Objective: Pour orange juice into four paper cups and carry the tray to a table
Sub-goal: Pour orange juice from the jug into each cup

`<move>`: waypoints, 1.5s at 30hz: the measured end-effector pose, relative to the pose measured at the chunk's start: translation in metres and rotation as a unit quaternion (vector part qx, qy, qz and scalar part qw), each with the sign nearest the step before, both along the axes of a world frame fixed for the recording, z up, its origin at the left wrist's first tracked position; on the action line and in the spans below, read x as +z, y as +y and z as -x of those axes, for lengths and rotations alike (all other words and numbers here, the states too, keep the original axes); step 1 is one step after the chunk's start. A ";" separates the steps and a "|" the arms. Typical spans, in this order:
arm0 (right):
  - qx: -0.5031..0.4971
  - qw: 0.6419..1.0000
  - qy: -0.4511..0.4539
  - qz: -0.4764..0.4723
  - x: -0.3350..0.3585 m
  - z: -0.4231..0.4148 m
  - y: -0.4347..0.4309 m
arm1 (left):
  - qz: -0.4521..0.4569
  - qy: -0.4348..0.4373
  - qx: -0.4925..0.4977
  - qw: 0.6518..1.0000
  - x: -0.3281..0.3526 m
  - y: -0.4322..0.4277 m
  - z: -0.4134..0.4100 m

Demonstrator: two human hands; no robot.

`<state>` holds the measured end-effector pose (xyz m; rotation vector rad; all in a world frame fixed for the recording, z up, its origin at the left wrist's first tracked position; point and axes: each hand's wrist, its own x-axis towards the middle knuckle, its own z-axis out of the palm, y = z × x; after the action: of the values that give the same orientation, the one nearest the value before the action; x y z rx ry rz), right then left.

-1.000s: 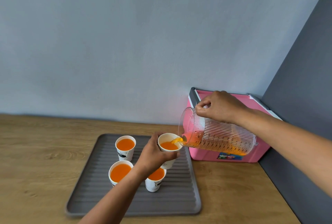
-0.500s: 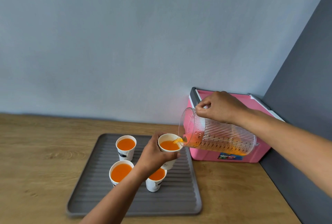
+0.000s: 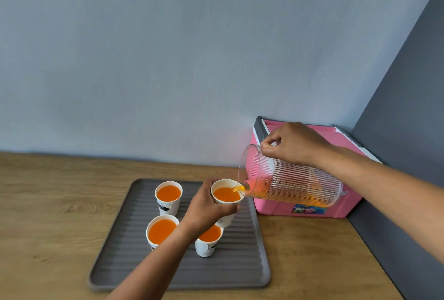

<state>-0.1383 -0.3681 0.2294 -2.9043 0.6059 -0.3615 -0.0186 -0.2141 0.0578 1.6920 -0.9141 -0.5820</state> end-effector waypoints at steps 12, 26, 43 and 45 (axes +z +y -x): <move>-0.008 1.000 0.012 0.015 0.001 0.002 0.001 | 0.007 0.002 -0.004 1.000 -0.001 -0.002 0.001; -0.014 1.000 0.020 0.015 0.001 0.003 0.002 | 0.004 -0.006 -0.010 1.000 -0.003 -0.003 0.002; -0.028 0.997 -0.027 -0.063 -0.007 0.011 -0.010 | 0.006 -0.022 -0.003 1.000 -0.002 -0.004 -0.003; -0.047 0.993 -0.055 -0.093 -0.013 0.014 -0.018 | 0.007 -0.025 -0.002 1.000 0.000 -0.005 -0.007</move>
<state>-0.1523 -0.3856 0.2166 -2.6653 0.7191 -0.4478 -0.0120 -0.2192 0.0573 1.6985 -0.9567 -0.5364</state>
